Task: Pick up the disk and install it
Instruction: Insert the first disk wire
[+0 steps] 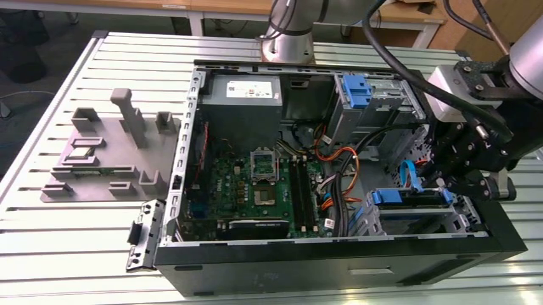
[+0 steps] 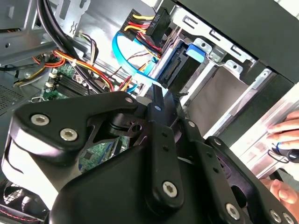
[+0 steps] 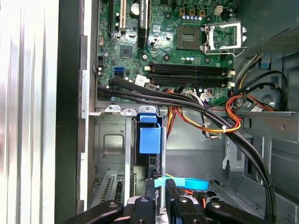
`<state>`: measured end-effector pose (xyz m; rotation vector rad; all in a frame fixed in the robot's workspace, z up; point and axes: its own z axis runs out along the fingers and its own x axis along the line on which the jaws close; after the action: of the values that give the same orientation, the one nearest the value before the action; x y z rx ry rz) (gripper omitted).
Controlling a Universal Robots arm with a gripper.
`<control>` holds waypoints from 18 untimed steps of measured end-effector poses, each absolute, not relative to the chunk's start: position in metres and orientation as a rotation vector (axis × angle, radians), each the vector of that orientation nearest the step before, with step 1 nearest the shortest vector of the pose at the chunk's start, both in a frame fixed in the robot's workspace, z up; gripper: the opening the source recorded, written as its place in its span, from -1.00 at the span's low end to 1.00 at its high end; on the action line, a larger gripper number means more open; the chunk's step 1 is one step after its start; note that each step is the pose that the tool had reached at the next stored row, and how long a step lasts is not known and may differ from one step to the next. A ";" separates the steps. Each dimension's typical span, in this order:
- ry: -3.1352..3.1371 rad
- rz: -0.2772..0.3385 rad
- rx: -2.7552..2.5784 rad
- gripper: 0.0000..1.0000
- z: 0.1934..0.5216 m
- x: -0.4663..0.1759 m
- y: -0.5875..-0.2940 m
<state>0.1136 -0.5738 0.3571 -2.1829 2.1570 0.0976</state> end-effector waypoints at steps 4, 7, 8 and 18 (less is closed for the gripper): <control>2.157 0.098 -2.183 -0.53 0.357 0.114 -0.574; 2.157 0.098 -2.183 -0.53 0.357 0.114 -0.574; 2.157 0.098 -2.183 -0.53 0.357 0.114 -0.574; 2.157 0.098 -2.183 -0.53 0.357 0.120 -0.574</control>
<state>0.1204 -0.5738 0.3574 -2.1829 2.1571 0.0975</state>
